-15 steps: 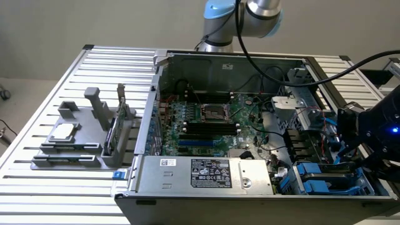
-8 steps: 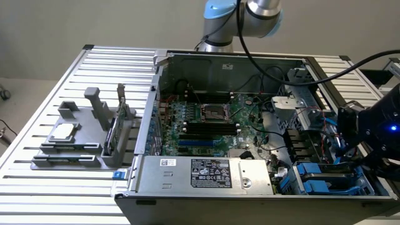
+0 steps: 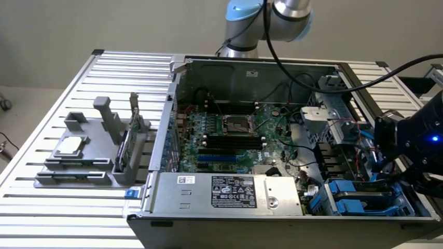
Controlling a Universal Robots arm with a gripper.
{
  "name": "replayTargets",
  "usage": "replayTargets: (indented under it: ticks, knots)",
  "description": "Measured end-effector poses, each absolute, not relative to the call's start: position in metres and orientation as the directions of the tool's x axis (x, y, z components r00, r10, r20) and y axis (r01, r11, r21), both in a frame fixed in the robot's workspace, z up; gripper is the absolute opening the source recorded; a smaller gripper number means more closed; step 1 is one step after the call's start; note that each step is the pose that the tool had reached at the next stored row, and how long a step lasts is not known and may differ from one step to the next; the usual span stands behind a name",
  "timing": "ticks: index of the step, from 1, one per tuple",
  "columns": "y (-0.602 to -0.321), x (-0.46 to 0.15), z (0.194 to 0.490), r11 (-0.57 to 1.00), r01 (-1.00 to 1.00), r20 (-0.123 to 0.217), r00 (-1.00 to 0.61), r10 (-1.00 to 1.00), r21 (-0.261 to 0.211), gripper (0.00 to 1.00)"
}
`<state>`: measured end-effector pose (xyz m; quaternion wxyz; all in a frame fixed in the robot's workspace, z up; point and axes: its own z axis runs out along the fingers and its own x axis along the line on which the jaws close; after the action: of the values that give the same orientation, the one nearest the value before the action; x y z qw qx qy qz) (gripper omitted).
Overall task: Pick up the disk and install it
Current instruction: 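Insert the first disk wire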
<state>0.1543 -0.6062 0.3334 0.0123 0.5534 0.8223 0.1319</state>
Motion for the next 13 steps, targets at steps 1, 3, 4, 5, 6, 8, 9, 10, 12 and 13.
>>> replayTargets:
  ticks: [1,3,4,5,6,8,9,10,12,13]
  knots:
    - [-0.6060,0.1545,0.3334,0.351,0.908,0.126,-0.386,0.914,0.230,0.33]
    - [-0.6057,0.1550,0.3335,0.348,0.910,0.127,-0.382,0.915,0.227,0.31]
    - [-0.6057,0.1552,0.3336,0.347,0.911,0.128,-0.380,0.916,0.225,0.24]
    - [-0.6056,0.1553,0.3335,0.345,0.912,0.129,-0.379,0.917,0.223,0.18]
    - [-0.6056,0.1555,0.3336,0.344,0.913,0.130,-0.377,0.917,0.221,0.18]
    - [-0.6056,0.1556,0.3336,0.342,0.915,0.133,-0.374,0.918,0.214,0.18]
    - [-0.6056,0.1556,0.3335,0.341,0.917,0.135,-0.372,0.918,0.209,0.18]
    - [-0.6056,0.1556,0.3335,0.339,0.918,0.137,-0.370,0.919,0.203,0.18]
    - [-0.6058,0.1555,0.3337,0.336,0.922,0.141,-0.364,0.920,0.192,0.18]
    - [-0.6061,0.1555,0.3339,0.333,0.924,0.144,-0.361,0.921,0.186,0.18]
